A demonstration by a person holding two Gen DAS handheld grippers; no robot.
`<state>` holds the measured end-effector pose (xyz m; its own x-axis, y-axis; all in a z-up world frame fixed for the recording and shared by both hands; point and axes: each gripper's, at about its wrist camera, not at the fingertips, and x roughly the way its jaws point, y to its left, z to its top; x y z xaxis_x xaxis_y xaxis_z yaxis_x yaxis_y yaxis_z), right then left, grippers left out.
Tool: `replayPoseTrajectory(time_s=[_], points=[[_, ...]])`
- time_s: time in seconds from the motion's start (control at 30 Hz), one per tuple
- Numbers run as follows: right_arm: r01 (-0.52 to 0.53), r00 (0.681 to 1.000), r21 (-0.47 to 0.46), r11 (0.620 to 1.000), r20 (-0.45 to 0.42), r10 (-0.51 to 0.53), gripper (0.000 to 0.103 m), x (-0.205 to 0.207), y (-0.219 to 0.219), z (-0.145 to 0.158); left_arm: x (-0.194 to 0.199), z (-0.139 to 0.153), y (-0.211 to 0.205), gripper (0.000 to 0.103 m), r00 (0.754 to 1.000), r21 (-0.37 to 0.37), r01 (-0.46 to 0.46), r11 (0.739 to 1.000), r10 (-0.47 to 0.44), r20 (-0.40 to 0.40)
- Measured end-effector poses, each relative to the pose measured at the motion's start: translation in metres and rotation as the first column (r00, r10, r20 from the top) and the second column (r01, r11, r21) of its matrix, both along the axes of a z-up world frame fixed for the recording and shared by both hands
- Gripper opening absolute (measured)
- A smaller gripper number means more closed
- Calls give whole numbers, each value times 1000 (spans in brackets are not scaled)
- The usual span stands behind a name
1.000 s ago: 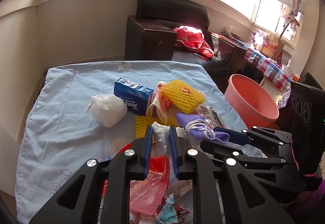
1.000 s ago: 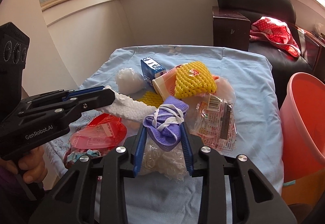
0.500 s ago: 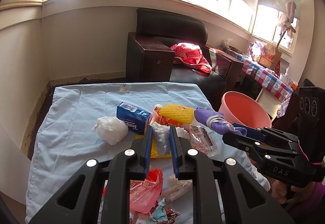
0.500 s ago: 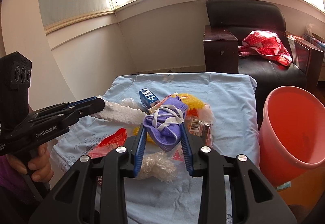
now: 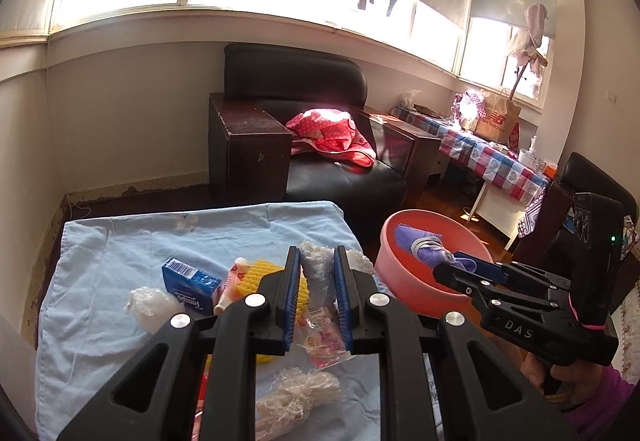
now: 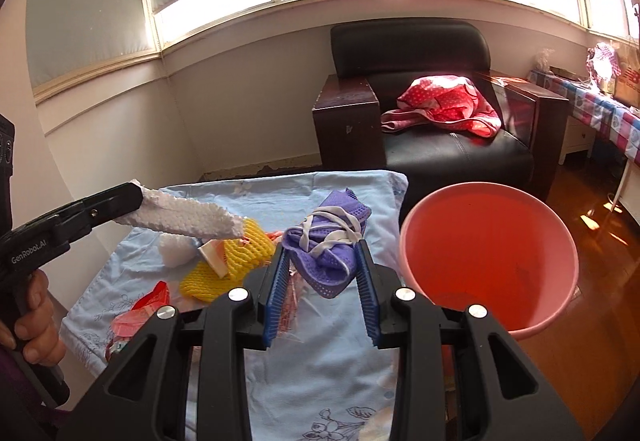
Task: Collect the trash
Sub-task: 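Carry the purple glove and white foam strip over the pink bucket, then open the right tool over the bucket while the left tool releases its foam strip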
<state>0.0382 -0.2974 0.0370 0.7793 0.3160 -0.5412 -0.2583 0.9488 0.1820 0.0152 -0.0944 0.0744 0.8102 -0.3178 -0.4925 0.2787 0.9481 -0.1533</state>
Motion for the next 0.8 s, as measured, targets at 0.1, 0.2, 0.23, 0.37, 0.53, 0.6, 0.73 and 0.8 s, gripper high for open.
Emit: replayPoseTrajectory(time_s=[0.1,0.2,0.23,0.37,0.53,0.6,0.73,0.8], points=[[64,998,-5,998,-21,-64,34,5,-21,-5,8,3,-25,16,999,14,42,999,-42,5],[122,992,-21,992,-40,-123,34,10,-39,-11,18,4,-50,16,997,31,76,997,-76,5],[137,989,-22,990,-48,-138,34,12,-45,-14,22,4,-59,16,996,36,85,996,-85,2],[186,979,-38,982,-74,-189,34,16,-62,-23,36,-1,-88,16,993,61,118,991,-118,-11],[226,965,-38,973,-124,-229,34,27,-79,-36,56,-16,-122,16,988,100,148,984,-143,-49],[238,960,-38,970,-139,-241,34,31,-85,-41,64,-23,-132,16,987,116,157,981,-150,-65],[257,950,-46,965,-170,-261,34,39,-93,-49,77,-37,-151,16,982,147,169,975,-154,-105],[265,945,-51,963,-183,-270,34,42,-95,-53,83,-45,-158,16,980,160,175,971,-156,-126]])
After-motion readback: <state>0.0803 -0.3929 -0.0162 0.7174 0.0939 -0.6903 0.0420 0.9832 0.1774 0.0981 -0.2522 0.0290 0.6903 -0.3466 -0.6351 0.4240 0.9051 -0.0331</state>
